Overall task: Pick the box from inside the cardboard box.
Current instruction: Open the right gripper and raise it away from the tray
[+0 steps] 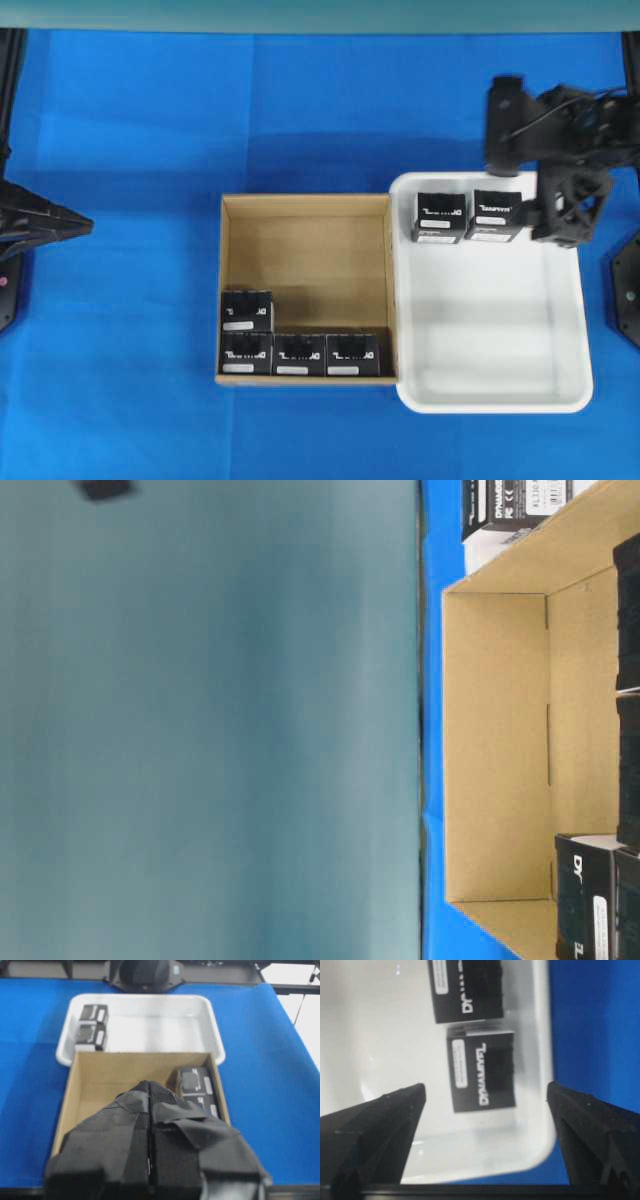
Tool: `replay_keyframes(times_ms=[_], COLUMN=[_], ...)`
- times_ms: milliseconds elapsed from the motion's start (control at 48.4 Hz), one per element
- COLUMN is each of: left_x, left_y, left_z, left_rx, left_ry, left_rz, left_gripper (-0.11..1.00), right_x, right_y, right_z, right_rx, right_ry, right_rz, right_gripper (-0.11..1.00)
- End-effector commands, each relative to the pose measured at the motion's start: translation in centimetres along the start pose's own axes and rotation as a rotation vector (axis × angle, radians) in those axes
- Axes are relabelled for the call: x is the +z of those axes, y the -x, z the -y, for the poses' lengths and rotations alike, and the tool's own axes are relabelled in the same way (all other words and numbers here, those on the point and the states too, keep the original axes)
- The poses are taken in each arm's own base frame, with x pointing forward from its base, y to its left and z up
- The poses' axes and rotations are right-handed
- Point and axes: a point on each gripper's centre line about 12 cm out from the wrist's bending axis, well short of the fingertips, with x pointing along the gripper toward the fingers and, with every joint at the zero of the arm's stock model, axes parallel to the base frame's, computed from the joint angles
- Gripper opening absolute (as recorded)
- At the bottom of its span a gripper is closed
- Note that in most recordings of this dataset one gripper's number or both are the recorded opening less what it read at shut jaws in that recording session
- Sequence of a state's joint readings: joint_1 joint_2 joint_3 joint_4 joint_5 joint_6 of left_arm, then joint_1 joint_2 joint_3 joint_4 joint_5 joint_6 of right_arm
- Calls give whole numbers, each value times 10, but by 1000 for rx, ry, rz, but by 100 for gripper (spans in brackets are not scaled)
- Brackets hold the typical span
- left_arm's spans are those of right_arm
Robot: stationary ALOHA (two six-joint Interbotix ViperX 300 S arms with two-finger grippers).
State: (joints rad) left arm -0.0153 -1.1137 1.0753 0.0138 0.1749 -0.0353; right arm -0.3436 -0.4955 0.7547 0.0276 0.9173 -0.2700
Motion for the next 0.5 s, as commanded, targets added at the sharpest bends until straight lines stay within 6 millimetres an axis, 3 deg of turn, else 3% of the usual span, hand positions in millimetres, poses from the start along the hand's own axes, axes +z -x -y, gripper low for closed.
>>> replay_keyframes(times_ms=[0, 186, 476], left_x=[12, 13, 12], left_y=[0, 1, 0], left_z=[0, 0, 0], left_rx=[0, 0, 0], left_ry=[-4, -3, -4], left_rz=[28, 32, 28], left_gripper=[-7, -7, -7], right_x=[8, 4, -15], right_y=[27, 67, 89], right_z=[1, -1, -6], right_rx=[-19, -55, -74], right_ry=[-1, -25, -71], right_rz=[87, 241, 353], right_gripper=[97, 97, 97])
